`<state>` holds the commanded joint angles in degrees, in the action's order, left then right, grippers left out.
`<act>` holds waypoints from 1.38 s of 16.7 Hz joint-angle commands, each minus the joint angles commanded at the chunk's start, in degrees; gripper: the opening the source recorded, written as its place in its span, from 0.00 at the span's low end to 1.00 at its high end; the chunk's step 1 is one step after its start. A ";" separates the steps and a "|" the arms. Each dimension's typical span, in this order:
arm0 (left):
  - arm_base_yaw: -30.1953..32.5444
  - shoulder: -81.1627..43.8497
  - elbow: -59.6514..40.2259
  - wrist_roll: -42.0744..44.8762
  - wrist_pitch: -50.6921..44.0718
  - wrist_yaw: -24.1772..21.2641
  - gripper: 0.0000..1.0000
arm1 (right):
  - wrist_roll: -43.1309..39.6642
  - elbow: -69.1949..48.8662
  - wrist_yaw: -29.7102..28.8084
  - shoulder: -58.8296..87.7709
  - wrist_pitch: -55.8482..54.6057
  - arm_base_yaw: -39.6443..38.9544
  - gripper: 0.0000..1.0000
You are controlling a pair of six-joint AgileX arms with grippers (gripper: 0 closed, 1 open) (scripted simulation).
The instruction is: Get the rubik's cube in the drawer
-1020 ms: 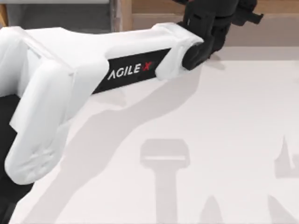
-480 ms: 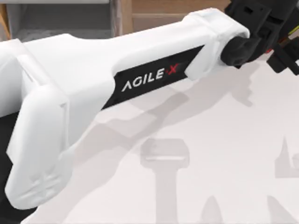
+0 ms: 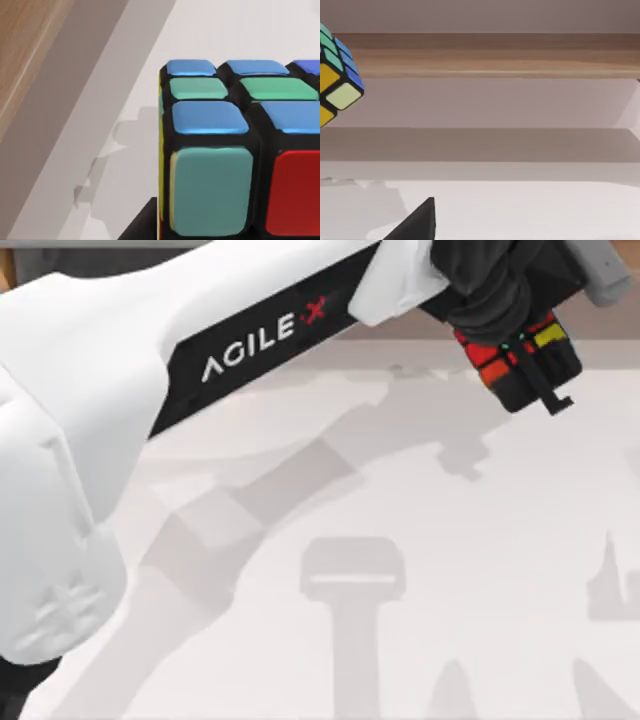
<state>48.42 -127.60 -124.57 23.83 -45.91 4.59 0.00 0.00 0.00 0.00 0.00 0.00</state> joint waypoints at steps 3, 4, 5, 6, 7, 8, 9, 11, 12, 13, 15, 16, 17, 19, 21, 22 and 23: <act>-5.74 0.60 -4.28 0.86 -12.06 -2.22 0.00 | 0.00 0.00 0.00 0.00 0.00 0.00 1.00; -8.20 0.66 -5.83 0.97 -15.85 -2.74 0.00 | 0.00 0.00 0.00 0.00 0.00 0.00 1.00; -10.76 0.69 -7.40 1.04 -19.59 -3.20 0.00 | 0.00 0.00 0.00 0.00 0.00 0.00 1.00; -13.61 0.56 -9.05 1.02 -23.12 -3.55 0.00 | 0.00 0.00 0.00 0.00 0.00 0.00 1.00; -16.56 0.36 -10.73 0.96 -26.57 -3.84 0.00 | 0.00 0.00 0.00 0.00 0.00 0.00 1.00; -19.73 -0.01 -12.46 0.82 -29.82 -4.04 0.00 | 0.00 0.00 0.00 0.00 0.00 0.00 1.00; -22.99 -0.45 -14.21 0.65 -32.98 -4.21 0.00 | 0.00 0.00 0.00 0.00 0.00 0.00 1.00; -29.86 -1.86 -17.76 0.18 -38.79 -4.37 0.00 | 0.00 0.00 0.00 0.00 0.00 0.00 1.00; -33.39 -2.84 -19.59 -0.10 -41.30 -4.39 0.00 | 0.00 0.00 0.00 0.00 0.00 0.00 1.00; -36.95 -3.94 -21.46 -0.39 -43.66 -4.40 0.00 | 0.00 0.00 0.00 0.00 0.00 0.00 1.00; -44.03 -6.58 -25.51 -0.98 -47.17 -4.33 0.00 | 0.00 0.00 0.00 0.00 0.00 0.00 1.00; -47.45 -8.12 -27.63 -1.26 -48.35 -4.29 0.00 | 0.00 0.00 0.00 0.00 0.00 0.00 1.00; -50.80 -9.75 -29.79 -1.54 -49.28 -4.25 0.00 | 0.00 0.00 0.00 0.00 0.00 0.00 1.00; -56.96 -13.32 -33.94 -2.04 -50.32 -4.22 0.00 | 0.00 0.00 0.00 0.00 0.00 0.00 1.00; -61.79 -17.92 -37.31 -2.49 -50.61 -4.43 0.00 | 0.00 0.00 0.00 0.00 0.00 0.00 1.00; -63.52 -20.50 -38.60 -2.67 -50.61 -4.64 0.00 | 0.00 0.00 0.00 0.00 0.00 0.00 1.00; -64.90 -23.19 -39.70 -2.83 -50.55 -4.89 0.00 | 0.00 0.00 0.00 0.00 0.00 0.00 1.00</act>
<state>-16.47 -150.78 -164.27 21.00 -96.47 -0.30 0.00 0.00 0.00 0.00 0.00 0.00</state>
